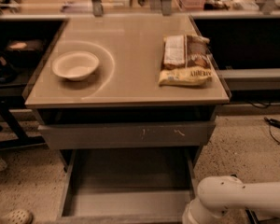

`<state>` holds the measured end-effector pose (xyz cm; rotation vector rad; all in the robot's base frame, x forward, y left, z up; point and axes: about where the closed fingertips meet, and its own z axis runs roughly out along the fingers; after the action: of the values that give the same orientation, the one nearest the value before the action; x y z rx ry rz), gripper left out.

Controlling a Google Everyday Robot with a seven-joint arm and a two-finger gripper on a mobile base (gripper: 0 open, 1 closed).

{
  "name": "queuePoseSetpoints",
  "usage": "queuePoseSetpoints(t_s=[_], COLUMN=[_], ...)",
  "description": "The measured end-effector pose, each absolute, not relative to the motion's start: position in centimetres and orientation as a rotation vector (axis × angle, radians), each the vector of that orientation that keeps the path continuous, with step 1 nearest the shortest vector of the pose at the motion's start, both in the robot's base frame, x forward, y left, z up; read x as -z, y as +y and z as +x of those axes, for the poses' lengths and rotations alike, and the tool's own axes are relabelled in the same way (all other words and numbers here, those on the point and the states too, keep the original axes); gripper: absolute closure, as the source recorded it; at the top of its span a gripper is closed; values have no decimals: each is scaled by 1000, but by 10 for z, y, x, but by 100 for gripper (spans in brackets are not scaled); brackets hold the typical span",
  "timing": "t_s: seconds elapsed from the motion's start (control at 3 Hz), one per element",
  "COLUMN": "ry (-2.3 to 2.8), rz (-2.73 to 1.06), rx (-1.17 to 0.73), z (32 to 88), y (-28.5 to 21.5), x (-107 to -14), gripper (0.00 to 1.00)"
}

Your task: Open middle drawer

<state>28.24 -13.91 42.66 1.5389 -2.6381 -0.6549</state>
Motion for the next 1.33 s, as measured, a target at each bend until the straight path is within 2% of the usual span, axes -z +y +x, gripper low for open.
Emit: queuePoseSetpoints(t_s=[1.0,1.33], ry=[-2614,-2598], rz=[1505,1434], rx=[665,673], z=[260,233], y=[-149,-162], x=[-438,-451], gripper=[0,0])
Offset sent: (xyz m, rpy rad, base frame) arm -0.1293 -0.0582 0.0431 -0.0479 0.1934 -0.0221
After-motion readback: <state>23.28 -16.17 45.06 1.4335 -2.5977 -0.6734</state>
